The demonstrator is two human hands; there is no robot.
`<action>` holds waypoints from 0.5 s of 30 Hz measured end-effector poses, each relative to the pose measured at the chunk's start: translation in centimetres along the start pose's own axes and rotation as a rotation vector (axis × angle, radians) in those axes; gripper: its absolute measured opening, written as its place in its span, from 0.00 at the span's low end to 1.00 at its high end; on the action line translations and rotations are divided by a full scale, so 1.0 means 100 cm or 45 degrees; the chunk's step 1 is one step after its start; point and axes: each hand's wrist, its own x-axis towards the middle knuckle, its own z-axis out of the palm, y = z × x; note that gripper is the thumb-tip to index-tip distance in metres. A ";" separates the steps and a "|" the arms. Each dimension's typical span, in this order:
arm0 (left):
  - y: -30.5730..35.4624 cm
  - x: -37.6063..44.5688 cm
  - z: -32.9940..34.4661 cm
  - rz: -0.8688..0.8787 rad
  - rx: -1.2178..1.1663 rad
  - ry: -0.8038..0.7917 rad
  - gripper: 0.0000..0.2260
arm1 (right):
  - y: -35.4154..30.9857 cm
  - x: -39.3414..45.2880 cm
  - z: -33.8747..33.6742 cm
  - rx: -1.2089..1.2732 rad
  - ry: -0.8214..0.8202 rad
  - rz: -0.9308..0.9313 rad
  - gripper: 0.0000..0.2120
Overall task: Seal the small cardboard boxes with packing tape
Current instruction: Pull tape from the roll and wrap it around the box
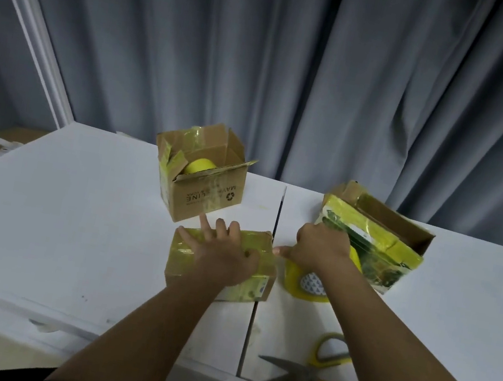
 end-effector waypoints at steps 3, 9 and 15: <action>0.006 -0.001 0.013 -0.025 -0.033 0.203 0.38 | 0.001 0.002 0.003 -0.002 0.011 -0.003 0.28; 0.000 0.017 0.021 0.038 0.000 0.043 0.31 | -0.001 0.002 0.002 0.014 0.007 0.000 0.27; -0.020 -0.005 0.018 0.582 0.109 0.163 0.37 | -0.003 -0.007 -0.005 0.035 -0.028 0.026 0.27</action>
